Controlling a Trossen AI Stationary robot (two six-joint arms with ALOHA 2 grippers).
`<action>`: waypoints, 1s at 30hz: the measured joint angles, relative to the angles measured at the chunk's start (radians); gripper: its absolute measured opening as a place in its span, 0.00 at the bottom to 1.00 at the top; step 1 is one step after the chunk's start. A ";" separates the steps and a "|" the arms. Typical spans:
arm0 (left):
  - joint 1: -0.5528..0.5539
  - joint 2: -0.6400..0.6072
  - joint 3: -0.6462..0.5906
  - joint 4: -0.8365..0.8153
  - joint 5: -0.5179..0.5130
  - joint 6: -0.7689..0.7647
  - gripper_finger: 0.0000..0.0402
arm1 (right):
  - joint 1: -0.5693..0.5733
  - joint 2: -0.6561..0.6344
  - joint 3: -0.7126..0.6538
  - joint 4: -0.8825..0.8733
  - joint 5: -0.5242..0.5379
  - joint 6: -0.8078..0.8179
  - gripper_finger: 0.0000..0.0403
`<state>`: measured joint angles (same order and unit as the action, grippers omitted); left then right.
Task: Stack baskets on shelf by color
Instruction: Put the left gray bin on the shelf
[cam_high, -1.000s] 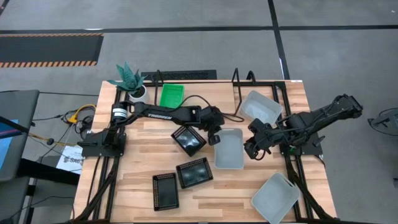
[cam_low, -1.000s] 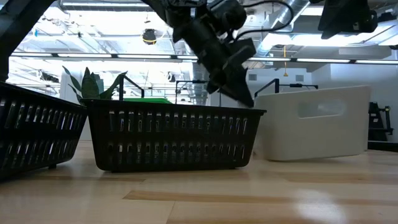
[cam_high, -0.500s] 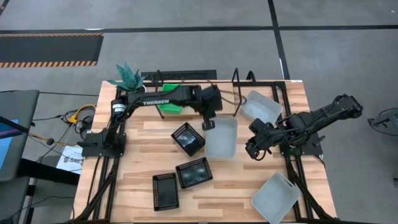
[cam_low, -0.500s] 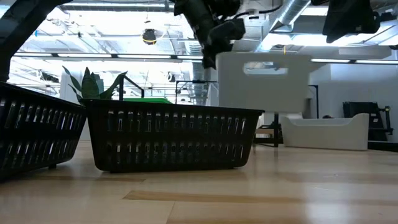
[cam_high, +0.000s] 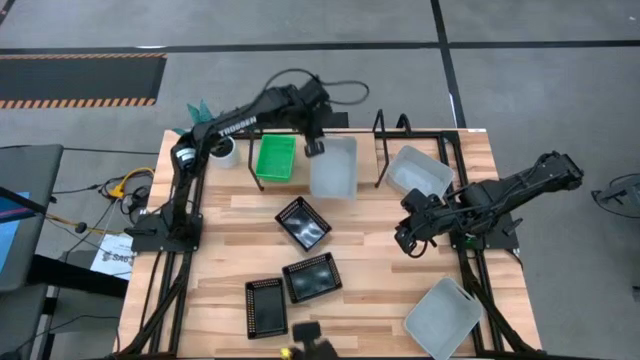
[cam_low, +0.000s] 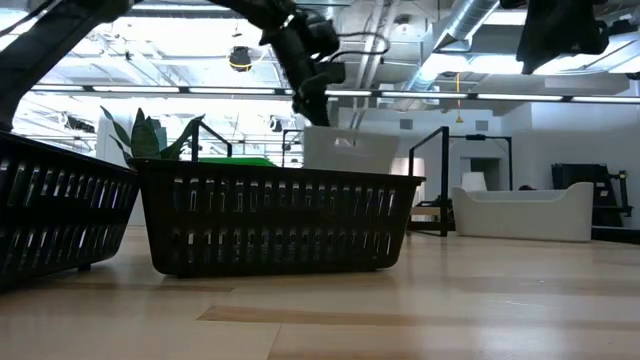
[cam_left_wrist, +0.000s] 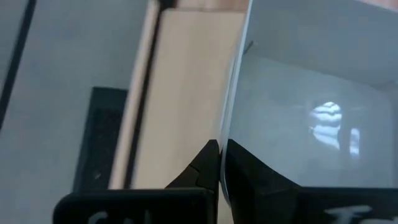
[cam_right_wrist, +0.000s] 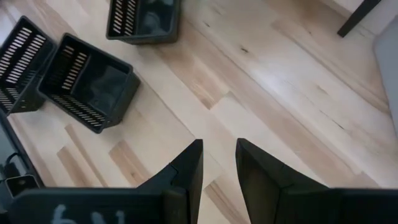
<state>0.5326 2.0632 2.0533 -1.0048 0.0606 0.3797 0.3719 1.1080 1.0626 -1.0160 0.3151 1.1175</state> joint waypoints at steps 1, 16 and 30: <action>0.021 0.000 -0.003 0.001 0.001 0.013 0.00 | -0.001 0.000 0.000 -0.002 0.001 0.000 0.29; 0.147 0.010 -0.036 0.081 0.079 0.110 0.00 | -0.057 0.000 0.000 -0.002 0.004 -0.003 0.29; 0.160 0.079 -0.045 0.065 0.020 0.102 0.00 | -0.067 0.000 0.000 -0.001 -0.002 -0.008 0.29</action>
<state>0.6922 2.1422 2.0083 -0.9401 0.0809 0.4820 0.3047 1.1075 1.0626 -1.0172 0.3130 1.1095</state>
